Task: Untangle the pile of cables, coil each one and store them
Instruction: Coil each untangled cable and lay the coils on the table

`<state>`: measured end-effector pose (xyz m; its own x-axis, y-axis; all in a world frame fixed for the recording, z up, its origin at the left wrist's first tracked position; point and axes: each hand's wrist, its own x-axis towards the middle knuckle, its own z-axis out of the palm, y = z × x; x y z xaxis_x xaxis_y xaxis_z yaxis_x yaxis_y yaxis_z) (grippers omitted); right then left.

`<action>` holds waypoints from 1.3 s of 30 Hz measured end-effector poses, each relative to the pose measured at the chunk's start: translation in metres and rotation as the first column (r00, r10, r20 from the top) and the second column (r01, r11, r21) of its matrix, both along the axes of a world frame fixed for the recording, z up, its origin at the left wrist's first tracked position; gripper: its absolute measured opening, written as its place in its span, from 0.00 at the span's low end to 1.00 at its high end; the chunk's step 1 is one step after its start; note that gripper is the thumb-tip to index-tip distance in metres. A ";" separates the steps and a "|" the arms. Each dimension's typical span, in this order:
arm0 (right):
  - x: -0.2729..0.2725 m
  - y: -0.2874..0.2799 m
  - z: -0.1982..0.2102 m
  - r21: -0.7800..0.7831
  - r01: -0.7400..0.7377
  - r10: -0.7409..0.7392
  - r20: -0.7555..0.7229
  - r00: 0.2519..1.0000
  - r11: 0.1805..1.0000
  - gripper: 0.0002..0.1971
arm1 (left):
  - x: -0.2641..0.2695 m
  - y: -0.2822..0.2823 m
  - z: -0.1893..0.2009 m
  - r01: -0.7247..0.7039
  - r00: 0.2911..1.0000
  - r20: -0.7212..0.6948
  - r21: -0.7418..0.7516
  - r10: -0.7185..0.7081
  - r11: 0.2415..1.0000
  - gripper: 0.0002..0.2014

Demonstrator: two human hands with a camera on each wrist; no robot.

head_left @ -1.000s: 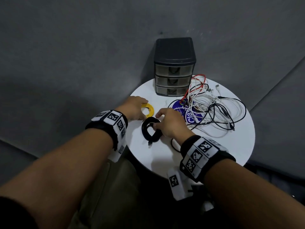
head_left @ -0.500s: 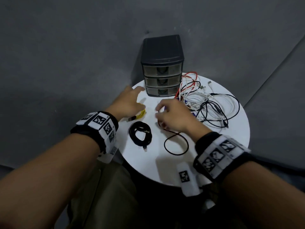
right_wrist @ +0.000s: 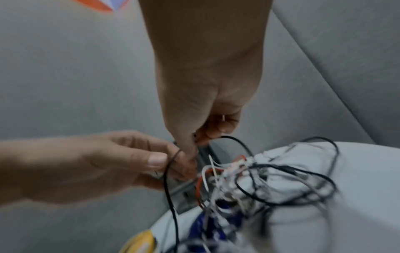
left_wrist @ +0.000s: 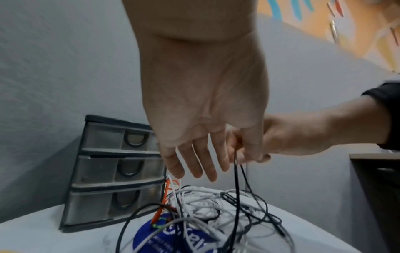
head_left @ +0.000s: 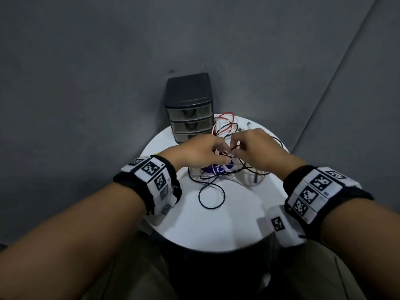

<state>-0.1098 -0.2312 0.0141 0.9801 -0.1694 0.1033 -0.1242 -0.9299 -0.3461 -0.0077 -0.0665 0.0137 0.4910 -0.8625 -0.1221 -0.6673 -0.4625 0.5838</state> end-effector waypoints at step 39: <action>-0.032 0.057 0.077 0.717 -0.171 0.247 -0.002 0.969 0.676 0.31 | -0.029 0.020 0.142 -0.231 0.934 -0.005 -0.772 0.358 0.592 0.23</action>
